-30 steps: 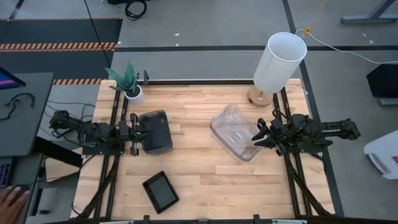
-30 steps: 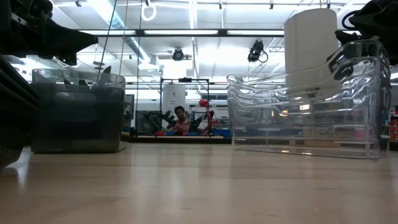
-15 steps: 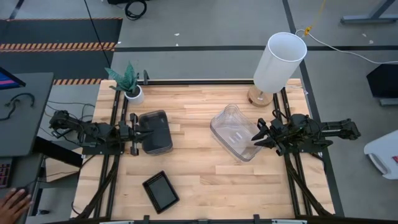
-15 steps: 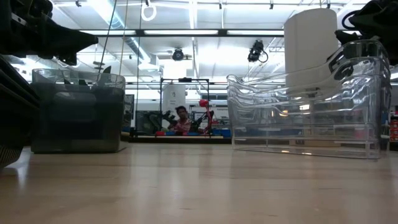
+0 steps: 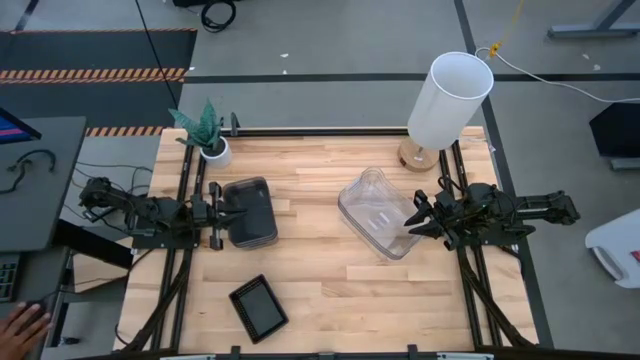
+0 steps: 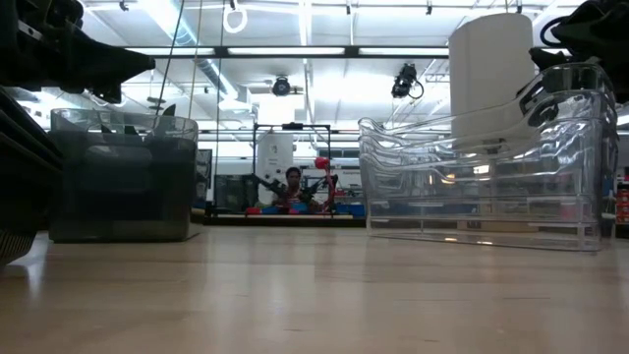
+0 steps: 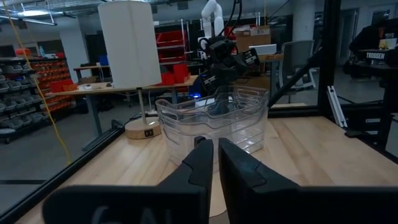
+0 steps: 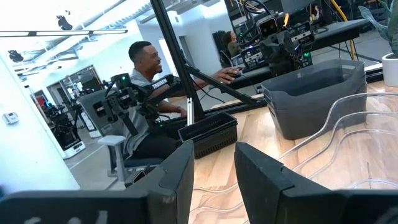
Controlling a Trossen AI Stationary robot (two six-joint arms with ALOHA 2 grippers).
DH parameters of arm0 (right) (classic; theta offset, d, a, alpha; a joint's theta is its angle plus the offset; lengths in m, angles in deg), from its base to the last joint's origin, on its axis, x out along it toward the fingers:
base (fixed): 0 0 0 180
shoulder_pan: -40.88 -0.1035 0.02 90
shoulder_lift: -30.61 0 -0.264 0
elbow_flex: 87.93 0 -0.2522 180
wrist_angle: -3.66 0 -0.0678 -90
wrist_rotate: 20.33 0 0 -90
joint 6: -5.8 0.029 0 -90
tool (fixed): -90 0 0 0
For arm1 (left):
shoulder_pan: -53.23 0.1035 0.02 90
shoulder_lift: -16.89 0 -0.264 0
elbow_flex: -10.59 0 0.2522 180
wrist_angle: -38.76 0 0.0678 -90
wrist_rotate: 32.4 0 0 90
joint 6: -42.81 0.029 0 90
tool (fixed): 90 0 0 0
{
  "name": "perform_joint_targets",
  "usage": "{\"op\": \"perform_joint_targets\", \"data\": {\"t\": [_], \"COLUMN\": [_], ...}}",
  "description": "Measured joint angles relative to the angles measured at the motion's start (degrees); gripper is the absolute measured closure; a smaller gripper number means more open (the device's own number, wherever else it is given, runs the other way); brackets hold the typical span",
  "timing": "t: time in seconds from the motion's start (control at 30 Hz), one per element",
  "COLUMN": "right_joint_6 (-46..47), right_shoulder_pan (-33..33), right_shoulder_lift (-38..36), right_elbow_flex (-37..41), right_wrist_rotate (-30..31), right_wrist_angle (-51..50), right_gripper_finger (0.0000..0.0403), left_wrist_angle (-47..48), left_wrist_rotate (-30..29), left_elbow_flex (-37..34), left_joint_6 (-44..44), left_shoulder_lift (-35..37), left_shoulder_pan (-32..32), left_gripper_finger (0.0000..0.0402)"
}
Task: Stack baskets by color
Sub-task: Return to Home Position
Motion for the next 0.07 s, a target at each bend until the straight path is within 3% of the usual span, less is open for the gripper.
{"op": "perform_joint_targets", "data": {"t": [0.07], "right_joint_6": [0.0], "right_shoulder_pan": [0.0], "right_shoulder_lift": [0.0], "right_elbow_flex": [0.0], "right_wrist_rotate": [0.0], "right_wrist_angle": [0.0], "right_gripper_finger": [0.0281], "left_wrist_angle": [0.0], "left_wrist_rotate": [0.0], "left_elbow_flex": [0.0], "left_joint_6": [0.0], "left_shoulder_lift": [0.0], "left_shoulder_pan": [0.0], "left_gripper_finger": [0.0367]}}
